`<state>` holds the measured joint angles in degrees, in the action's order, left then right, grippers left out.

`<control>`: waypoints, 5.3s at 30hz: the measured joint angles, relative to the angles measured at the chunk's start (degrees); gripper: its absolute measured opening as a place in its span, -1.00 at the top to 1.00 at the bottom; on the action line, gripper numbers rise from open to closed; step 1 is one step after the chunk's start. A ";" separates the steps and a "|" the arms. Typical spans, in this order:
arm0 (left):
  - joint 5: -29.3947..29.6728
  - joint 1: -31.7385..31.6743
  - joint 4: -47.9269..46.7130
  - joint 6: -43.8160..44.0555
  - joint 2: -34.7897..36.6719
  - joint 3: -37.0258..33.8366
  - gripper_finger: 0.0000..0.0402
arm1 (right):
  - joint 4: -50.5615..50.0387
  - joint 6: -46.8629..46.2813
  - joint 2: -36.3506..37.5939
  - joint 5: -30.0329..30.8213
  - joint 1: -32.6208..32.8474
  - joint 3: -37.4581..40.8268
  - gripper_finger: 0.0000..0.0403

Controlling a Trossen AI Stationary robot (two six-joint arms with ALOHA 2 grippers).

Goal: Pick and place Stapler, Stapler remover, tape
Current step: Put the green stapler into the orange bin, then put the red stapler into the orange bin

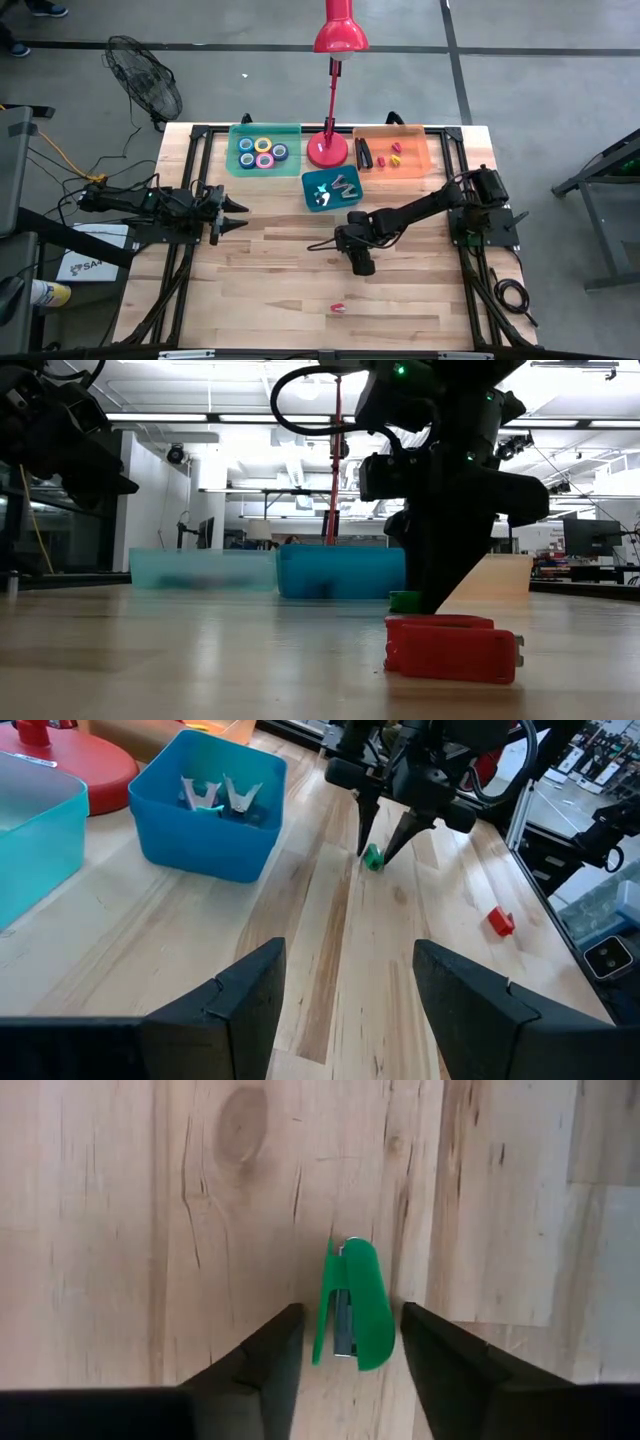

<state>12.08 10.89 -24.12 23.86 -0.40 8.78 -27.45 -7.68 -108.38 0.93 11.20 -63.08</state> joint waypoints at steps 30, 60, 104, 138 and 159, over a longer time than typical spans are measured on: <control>-0.02 0.00 -0.01 0.00 0.02 0.04 -0.08 | -22.95 -11.67 15.71 -0.02 -11.47 0.31 0.76; -0.02 0.00 0.01 0.00 0.00 0.07 -0.08 | -16.43 2.43 23.95 7.51 -57.25 0.14 0.69; -0.02 -0.01 -0.02 0.00 0.00 0.07 -0.08 | -26.69 -2.78 8.57 3.61 -66.36 0.14 0.37; -0.02 0.00 0.01 0.00 0.00 0.04 -0.08 | -29.08 -10.73 31.41 -4.84 -48.67 0.16 0.18; -0.02 0.01 -0.02 0.00 0.00 0.02 -0.08 | -10.20 -32.38 32.85 3.67 -4.91 0.16 0.18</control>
<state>12.05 10.90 -24.14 23.86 -0.40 8.80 -37.65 -40.06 -75.52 4.60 6.29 -62.92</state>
